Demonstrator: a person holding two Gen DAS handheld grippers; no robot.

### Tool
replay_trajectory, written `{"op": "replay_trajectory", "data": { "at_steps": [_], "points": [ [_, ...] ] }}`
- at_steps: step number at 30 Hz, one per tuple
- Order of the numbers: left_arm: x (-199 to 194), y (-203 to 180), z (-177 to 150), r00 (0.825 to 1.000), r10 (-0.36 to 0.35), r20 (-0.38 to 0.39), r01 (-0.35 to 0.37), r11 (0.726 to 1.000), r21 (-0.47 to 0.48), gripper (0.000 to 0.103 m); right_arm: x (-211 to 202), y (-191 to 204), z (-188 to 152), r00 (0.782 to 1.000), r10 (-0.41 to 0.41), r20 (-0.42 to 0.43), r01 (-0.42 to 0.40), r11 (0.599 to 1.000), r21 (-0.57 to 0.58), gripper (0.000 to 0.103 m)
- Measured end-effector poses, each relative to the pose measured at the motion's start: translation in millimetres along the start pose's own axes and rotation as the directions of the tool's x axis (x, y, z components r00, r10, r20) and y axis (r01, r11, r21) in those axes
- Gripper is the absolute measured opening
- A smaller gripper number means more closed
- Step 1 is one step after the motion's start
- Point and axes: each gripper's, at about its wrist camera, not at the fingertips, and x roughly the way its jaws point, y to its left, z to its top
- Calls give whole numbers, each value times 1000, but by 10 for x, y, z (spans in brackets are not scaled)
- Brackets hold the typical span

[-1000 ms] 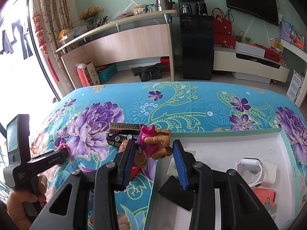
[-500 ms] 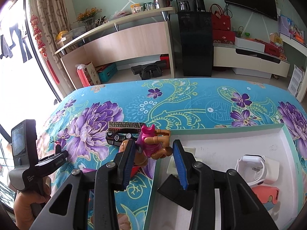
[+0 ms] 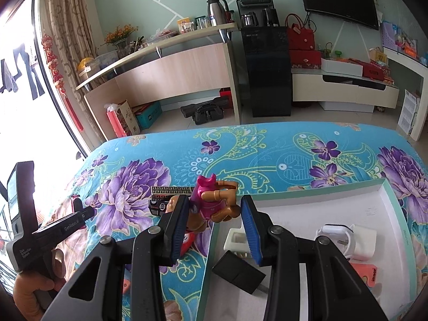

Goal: Organize rigid objects
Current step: 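Lift the pink band with the left tool while the right tool carries the dog figure toward the tray, then lower the pink band and dog figure into the tray and open both tools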

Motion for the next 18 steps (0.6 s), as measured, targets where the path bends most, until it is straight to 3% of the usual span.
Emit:
{"op": "replay_trajectory", "data": {
  "at_steps": [4,9,13,18],
  "points": [
    [-155,-421,-4,995,-97,20,94,991,95,15,-44,-210,41,998,-68,-1,68,997,35,41],
    [-229,-971,-140,983,-183,-12,181,958,223,15,-14,-619,23,987,-153,-50,158,979,126,41],
    [-319,-1389,-301,970,-239,-43,240,916,322,15,-104,-917,0,970,-239,-52,245,954,176,41],
    [-464,-1894,-559,945,-314,-89,321,842,433,15,-234,-1247,-19,947,-318,-52,321,915,244,41]
  ]
}}
